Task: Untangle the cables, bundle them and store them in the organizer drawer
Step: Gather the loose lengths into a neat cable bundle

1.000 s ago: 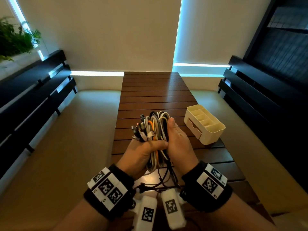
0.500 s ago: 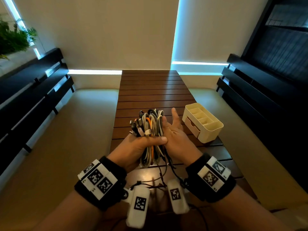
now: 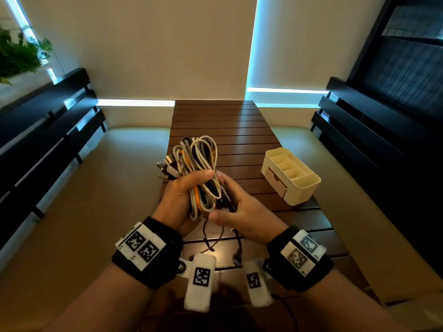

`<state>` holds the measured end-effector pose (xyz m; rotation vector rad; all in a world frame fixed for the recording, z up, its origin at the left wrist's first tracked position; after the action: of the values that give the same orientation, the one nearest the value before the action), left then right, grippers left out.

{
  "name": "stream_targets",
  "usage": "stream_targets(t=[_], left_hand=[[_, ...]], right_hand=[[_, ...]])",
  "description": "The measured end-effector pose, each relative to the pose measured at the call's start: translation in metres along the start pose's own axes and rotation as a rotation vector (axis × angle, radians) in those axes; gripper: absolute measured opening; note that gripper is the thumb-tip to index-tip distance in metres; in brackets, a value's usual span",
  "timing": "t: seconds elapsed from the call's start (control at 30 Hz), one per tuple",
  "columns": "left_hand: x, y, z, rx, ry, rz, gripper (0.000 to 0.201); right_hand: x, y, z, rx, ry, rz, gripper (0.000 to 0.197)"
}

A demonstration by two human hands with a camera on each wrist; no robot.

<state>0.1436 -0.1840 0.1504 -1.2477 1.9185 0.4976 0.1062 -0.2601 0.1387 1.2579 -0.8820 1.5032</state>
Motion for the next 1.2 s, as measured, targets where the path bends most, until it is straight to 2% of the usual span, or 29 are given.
stream_targets(t=[0.07,0.13,0.17,0.2,0.27,0.37,0.43,0.5,0.57,0.63,0.67,0.73,0.8,0.87,0.9,0.97,1.03,1.07,1.1,1.17,1.2], left_hand=[[-0.002,0.001,-0.002,0.041,0.041,0.004,0.019],[-0.004,0.0,-0.003,0.055,0.049,0.001,0.03],[-0.007,-0.001,-0.002,0.05,0.035,-0.009,0.032],[-0.011,-0.001,0.0,0.047,0.028,-0.023,0.026],[-0.02,-0.001,0.002,0.049,0.056,-0.045,0.013],[-0.025,-0.003,0.0,0.049,0.053,-0.053,0.022],[-0.024,-0.005,-0.001,0.048,-0.007,-0.043,0.021],[-0.023,-0.005,-0.003,0.048,-0.062,-0.037,0.02],[-0.02,-0.006,-0.002,0.048,-0.104,-0.031,0.018],[-0.018,-0.008,0.0,0.038,-0.148,-0.024,0.014],[-0.016,-0.009,0.0,0.04,-0.163,-0.021,0.012],[-0.014,-0.01,-0.003,0.053,-0.165,-0.016,0.014],[-0.012,-0.009,-0.013,0.083,-0.125,-0.004,0.017],[-0.006,-0.008,-0.021,0.104,-0.059,0.032,0.011],[-0.002,-0.008,-0.025,0.117,-0.014,0.063,0.007],[0.004,-0.007,-0.025,0.127,0.054,0.102,0.021],[0.002,-0.006,-0.021,0.136,0.123,0.082,0.033],[-0.002,-0.006,-0.02,0.143,0.166,0.062,0.039],[-0.004,-0.005,-0.018,0.14,0.205,0.048,0.044],[-0.004,-0.004,-0.015,0.141,0.25,0.036,0.046],[-0.005,-0.004,-0.014,0.141,0.259,0.028,0.043]], right_hand=[[-0.008,0.002,0.01,-0.046,0.144,-0.059,0.069],[-0.017,0.004,0.024,-0.123,0.322,-0.103,0.033],[-0.021,0.006,0.028,-0.146,0.364,-0.116,0.021],[-0.026,0.009,0.032,-0.162,0.372,-0.125,0.026],[-0.035,0.016,0.035,-0.159,0.351,-0.177,0.05],[-0.048,0.023,0.035,-0.111,0.403,-0.302,0.084],[-0.045,0.021,0.044,-0.168,0.41,-0.278,0.085],[-0.033,0.021,0.066,-0.328,0.34,-0.188,0.076],[-0.011,0.03,0.092,-0.518,0.301,-0.062,0.073],[0.019,0.042,0.104,-0.643,0.293,0.099,0.07],[0.035,0.046,0.1,-0.641,0.293,0.178,0.07],[0.053,0.043,0.079,-0.52,0.282,0.254,0.085],[0.045,0.028,0.048,-0.32,0.231,0.191,0.111],[0.025,0.013,0.017,-0.161,0.127,0.111,0.123],[0.016,0.008,0.008,-0.137,0.078,0.09,0.12],[0.003,0.002,0.006,-0.173,0.008,0.06,0.096],[-0.005,0.0,0.007,-0.153,0.01,-0.002,0.055],[-0.009,0.0,0.007,-0.131,0.096,-0.033,0.028],[-0.013,0.002,0.009,-0.127,0.174,-0.067,0.013],[-0.021,0.004,0.013,-0.125,0.247,-0.109,0.031],[-0.021,0.004,0.012,-0.121,0.241,-0.118,0.033]])
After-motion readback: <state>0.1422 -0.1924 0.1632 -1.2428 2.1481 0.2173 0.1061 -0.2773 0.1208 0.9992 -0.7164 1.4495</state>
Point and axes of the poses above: each hand's wrist, its own y-axis away from the middle knuckle, its own z-axis out of the back of the hand, x = y × z, the point moved 10 cm from there along -y, towards the middle knuckle, and after that the axes turned 5 degrees about -z, right-handed, at the moved point
